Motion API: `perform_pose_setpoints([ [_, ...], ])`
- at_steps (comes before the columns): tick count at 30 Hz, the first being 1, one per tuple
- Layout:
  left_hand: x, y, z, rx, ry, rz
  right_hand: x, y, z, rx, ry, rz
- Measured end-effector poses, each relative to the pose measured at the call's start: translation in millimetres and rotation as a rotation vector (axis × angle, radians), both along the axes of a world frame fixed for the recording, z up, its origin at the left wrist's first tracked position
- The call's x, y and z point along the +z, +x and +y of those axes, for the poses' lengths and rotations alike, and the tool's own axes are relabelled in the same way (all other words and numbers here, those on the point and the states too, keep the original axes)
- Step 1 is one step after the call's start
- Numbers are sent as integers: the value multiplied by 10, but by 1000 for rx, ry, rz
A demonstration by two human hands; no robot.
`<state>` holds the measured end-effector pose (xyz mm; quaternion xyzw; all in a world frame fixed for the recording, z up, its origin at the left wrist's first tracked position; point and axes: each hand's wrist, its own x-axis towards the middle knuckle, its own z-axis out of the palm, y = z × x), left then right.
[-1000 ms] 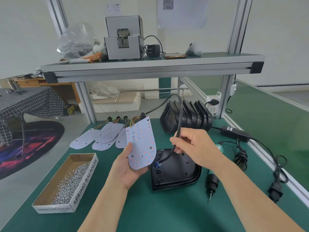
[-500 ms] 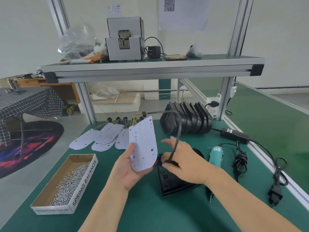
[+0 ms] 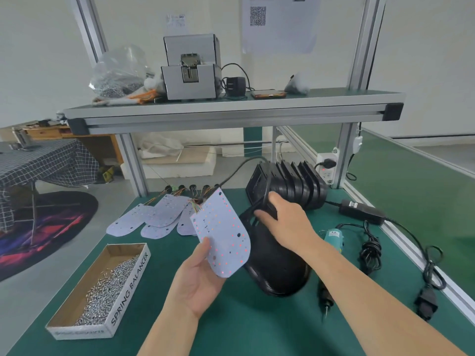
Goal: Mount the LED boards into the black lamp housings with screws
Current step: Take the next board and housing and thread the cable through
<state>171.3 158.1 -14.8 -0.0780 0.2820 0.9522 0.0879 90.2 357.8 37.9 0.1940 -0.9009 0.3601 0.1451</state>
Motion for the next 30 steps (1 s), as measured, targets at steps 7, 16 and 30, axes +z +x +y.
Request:
perform_pose_setpoints([
  [7,108,-17,219,-66,-184,90,76,92,-137,-146,-108,-49],
  [16,273,-24,163,-58,-219,51,141,199,194,602,-821,-884],
  [30,479,2,-273,63,-277,125,-459,-224,732,-408,707,-293],
])
